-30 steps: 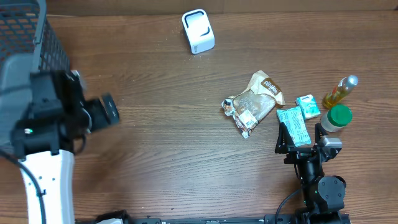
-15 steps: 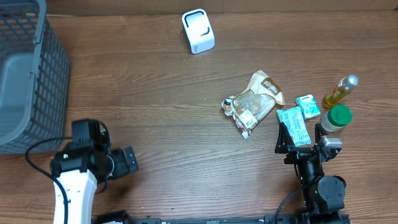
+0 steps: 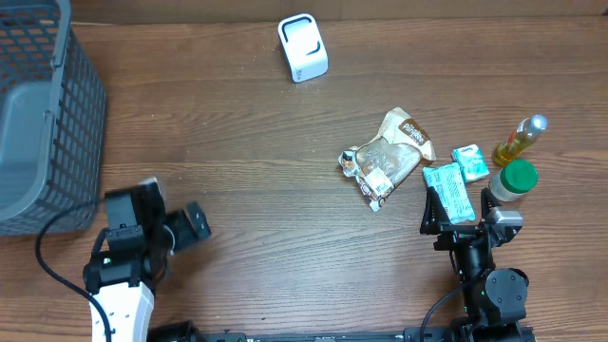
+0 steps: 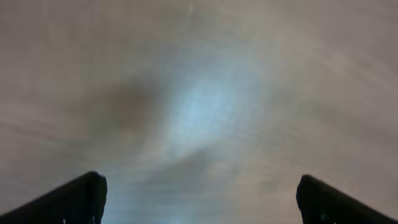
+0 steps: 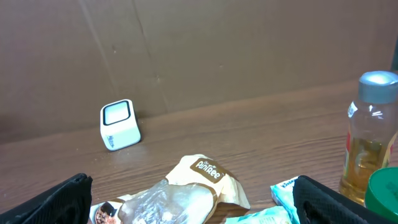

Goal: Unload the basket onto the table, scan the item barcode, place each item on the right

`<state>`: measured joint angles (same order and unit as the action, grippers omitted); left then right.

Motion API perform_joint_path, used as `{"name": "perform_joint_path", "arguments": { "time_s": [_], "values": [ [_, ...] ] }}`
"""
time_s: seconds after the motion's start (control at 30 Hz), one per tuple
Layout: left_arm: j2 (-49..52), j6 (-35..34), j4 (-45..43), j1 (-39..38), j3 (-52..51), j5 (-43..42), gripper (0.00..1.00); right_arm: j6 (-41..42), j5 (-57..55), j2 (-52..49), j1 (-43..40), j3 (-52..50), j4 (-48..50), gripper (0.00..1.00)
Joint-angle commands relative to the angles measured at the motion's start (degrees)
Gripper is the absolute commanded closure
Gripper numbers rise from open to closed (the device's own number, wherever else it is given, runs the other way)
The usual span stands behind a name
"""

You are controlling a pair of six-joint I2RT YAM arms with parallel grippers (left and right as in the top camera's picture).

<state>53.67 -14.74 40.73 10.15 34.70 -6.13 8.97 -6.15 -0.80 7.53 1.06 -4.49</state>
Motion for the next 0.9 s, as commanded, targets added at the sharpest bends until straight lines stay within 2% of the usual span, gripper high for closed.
{"name": "perform_joint_path", "arguments": {
  "time_s": [0.0, 0.27, 0.57, 0.87],
  "values": [
    [-1.46, -0.68, -11.04, -0.22, -4.48, -4.17, 0.00, -0.28, 0.28, 0.63, -0.15, -0.61, 0.26, 0.00],
    [-3.80, -0.68, -36.63, -0.22, -22.60, -8.79, 0.01, -0.28, 0.28, 0.63, -0.15, -0.61, 0.28, 0.00],
    [-5.68, -0.46, -50.84, -0.22, -34.45, -8.28, 0.00, -0.28, 0.28, 0.63, -0.15, -0.61, 0.28, 0.00],
    [-6.36, 3.28, -45.20, -0.46, -34.42, -7.21, 0.01, -0.28, 0.28, 0.63, -0.15, -0.61, 0.28, 0.00]
  ]
}}
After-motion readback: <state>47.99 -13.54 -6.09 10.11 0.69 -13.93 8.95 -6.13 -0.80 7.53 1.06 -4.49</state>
